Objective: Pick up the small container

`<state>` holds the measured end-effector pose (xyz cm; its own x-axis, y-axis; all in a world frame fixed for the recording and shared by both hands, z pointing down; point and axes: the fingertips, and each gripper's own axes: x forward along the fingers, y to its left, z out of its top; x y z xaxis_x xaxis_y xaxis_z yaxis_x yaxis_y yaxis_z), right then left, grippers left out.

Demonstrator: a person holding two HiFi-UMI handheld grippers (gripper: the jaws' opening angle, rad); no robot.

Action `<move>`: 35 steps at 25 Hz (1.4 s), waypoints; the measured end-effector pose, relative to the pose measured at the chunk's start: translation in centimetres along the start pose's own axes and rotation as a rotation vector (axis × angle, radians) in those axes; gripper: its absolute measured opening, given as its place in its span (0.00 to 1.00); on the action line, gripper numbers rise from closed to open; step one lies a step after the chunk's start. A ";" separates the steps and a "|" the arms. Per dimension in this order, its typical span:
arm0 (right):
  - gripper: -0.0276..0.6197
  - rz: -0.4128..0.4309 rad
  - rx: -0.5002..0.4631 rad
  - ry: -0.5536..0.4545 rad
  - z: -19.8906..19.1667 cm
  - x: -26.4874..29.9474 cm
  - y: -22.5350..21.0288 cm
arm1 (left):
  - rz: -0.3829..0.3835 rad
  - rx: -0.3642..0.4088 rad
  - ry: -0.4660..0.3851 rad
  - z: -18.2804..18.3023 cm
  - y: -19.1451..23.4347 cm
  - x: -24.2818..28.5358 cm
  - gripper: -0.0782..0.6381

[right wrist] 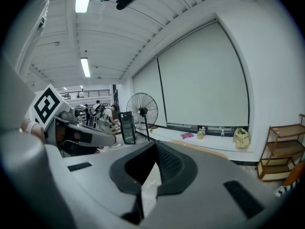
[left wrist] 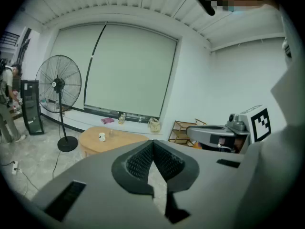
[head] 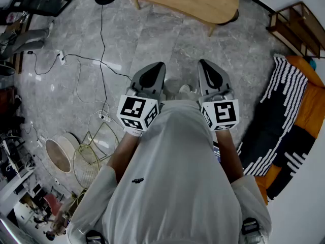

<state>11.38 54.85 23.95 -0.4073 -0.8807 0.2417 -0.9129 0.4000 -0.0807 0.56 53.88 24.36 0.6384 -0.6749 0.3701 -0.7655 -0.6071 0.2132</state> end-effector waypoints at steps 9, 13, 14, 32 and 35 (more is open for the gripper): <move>0.03 0.016 -0.004 -0.007 0.5 -1.2 0.0 | 0.011 -0.024 -0.022 0.8 -0.7 0.0 0.13; 0.03 -0.006 0.025 -0.011 0.0 -1.5 -1.2 | 0.024 -0.036 -0.024 0.3 -0.9 -0.1 0.13; 0.03 -0.011 0.023 -0.021 0.0 -1.7 -1.6 | 0.028 -0.036 -0.026 0.3 -0.9 0.0 0.13; 0.05 0.026 0.015 -0.061 0.0 -0.7 -5.1 | 0.081 -0.051 -0.046 1.7 1.0 2.4 0.13; 0.05 0.007 0.020 -0.033 -0.2 0.9 -6.0 | 0.069 -0.061 -0.043 1.9 2.0 3.6 0.13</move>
<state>16.47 51.76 24.80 -0.4138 -0.8860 0.2091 -0.9104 0.4011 -0.1020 1.49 49.47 24.34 0.5856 -0.7325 0.3471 -0.8106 -0.5328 0.2432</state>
